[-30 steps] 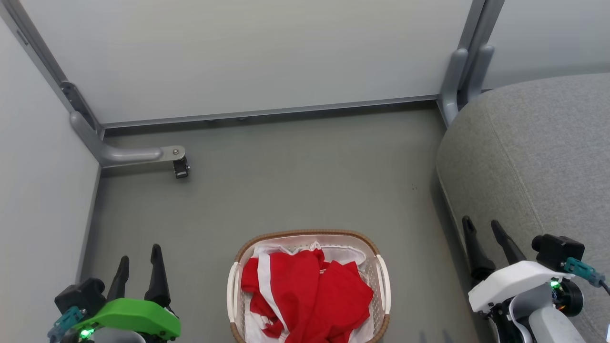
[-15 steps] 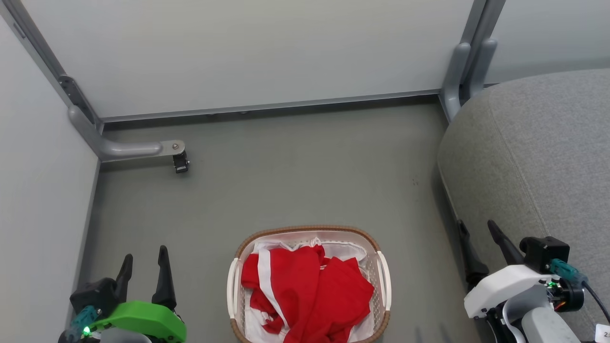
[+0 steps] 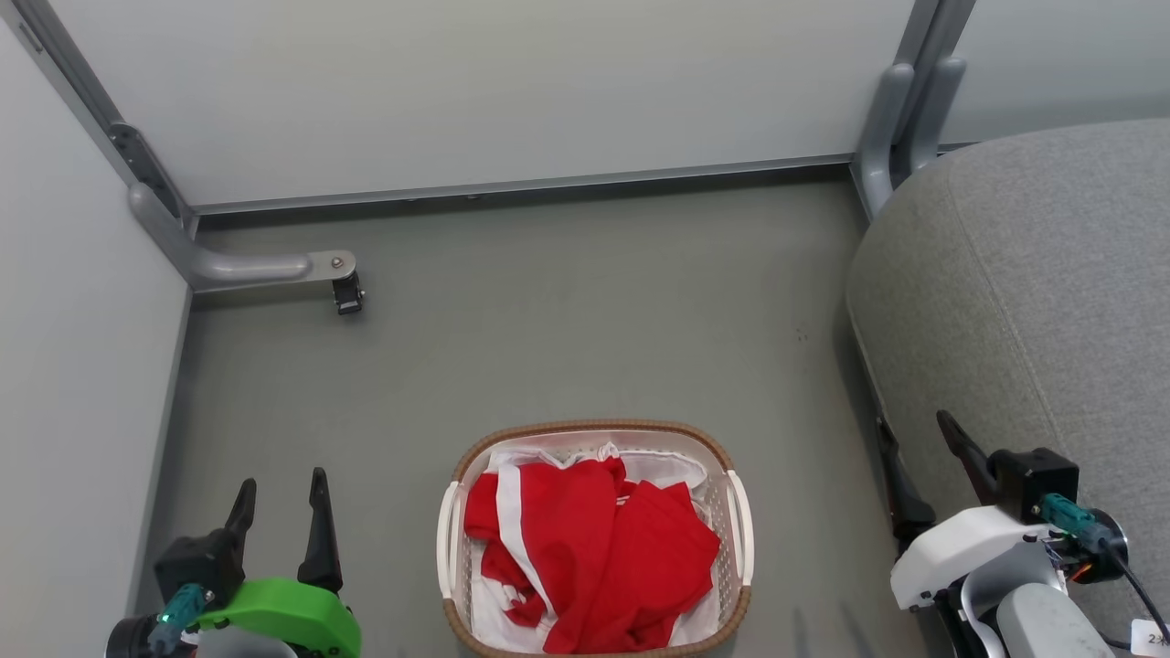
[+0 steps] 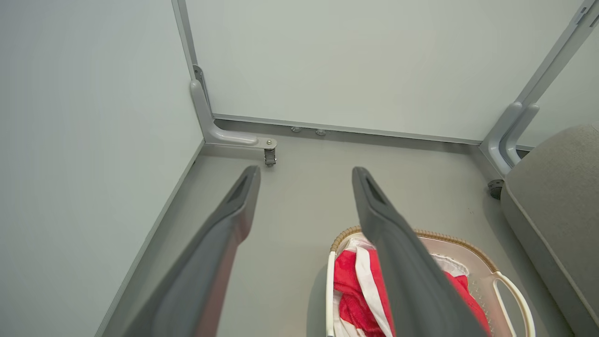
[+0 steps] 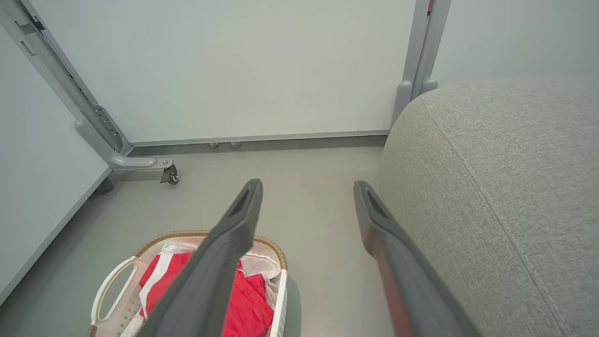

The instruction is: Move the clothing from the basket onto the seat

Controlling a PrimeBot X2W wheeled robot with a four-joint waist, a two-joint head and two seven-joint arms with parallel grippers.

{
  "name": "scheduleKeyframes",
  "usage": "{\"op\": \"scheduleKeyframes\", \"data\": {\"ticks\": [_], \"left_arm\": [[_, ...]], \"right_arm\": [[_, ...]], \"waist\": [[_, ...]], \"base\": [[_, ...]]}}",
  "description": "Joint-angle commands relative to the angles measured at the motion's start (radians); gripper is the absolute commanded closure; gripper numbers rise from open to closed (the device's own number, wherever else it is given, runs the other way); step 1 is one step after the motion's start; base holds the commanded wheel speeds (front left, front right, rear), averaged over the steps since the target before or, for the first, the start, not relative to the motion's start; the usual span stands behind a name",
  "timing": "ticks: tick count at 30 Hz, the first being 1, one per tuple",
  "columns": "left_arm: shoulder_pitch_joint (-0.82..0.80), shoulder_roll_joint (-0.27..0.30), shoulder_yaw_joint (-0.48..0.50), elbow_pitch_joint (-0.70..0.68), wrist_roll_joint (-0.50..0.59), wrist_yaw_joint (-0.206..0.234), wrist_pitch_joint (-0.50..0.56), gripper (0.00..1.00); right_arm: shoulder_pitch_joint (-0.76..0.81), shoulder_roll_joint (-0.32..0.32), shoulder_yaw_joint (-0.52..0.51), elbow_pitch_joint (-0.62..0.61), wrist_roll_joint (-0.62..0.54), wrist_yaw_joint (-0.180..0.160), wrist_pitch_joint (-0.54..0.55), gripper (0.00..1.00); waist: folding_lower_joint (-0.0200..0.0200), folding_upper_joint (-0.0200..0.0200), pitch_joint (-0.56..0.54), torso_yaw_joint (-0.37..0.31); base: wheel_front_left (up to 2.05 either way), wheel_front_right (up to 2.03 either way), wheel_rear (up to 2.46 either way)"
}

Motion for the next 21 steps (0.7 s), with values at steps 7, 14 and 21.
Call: {"op": "scheduleKeyframes", "data": {"ticks": [7,14,21], "left_arm": [[-0.012,-0.004,0.01,-0.036,0.058,-0.009,-0.02,0.0],[0.0,-0.009,0.02,-0.053,0.104,-0.013,-0.033,0.0],[-0.015,-0.011,0.018,-0.045,0.154,-0.016,-0.046,0.0]], "right_arm": [[-0.019,0.007,-0.021,-0.014,-0.07,0.0,-0.022,0.0],[-0.011,0.02,-0.036,-0.039,-0.11,0.0,-0.036,0.0],[-0.025,0.022,-0.03,-0.058,-0.157,0.0,-0.048,0.0]], "waist": [[0.0,0.0,0.015,0.0],[0.0,0.0,0.024,-0.003],[0.0,0.0,0.063,-0.01]], "base": [[0.0,0.0,0.0],[0.0,0.0,0.0],[0.0,0.0,0.0]]}}
